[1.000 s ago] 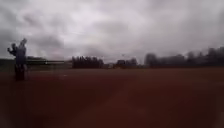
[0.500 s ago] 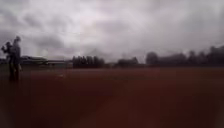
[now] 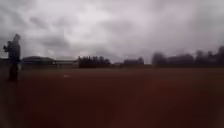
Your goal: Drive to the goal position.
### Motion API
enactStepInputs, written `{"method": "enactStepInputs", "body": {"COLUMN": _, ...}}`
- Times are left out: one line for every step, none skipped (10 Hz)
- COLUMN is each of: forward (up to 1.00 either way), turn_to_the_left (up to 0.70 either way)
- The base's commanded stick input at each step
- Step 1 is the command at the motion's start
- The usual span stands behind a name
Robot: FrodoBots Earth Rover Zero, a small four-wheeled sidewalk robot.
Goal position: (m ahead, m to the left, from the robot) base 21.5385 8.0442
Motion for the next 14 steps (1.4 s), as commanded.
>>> {"method": "enactStepInputs", "body": {"forward": 0.85, "turn_to_the_left": 0.00}}
{"method": "enactStepInputs", "body": {"forward": 0.85, "turn_to_the_left": 0.00}}
{"method": "enactStepInputs", "body": {"forward": 0.85, "turn_to_the_left": 0.00}}
{"method": "enactStepInputs", "body": {"forward": 0.85, "turn_to_the_left": 0.00}}
{"method": "enactStepInputs", "body": {"forward": 0.85, "turn_to_the_left": 0.00}}
{"method": "enactStepInputs", "body": {"forward": 0.85, "turn_to_the_left": 0.00}}
{"method": "enactStepInputs", "body": {"forward": 0.85, "turn_to_the_left": 0.00}}
{"method": "enactStepInputs", "body": {"forward": 0.85, "turn_to_the_left": 0.00}}
{"method": "enactStepInputs", "body": {"forward": 0.85, "turn_to_the_left": 0.00}}
{"method": "enactStepInputs", "body": {"forward": 0.85, "turn_to_the_left": 0.00}}
{"method": "enactStepInputs", "body": {"forward": 0.85, "turn_to_the_left": 0.00}}
{"method": "enactStepInputs", "body": {"forward": 0.85, "turn_to_the_left": 0.00}}
{"method": "enactStepInputs", "body": {"forward": 0.85, "turn_to_the_left": 0.00}}
{"method": "enactStepInputs", "body": {"forward": 0.85, "turn_to_the_left": 0.00}}
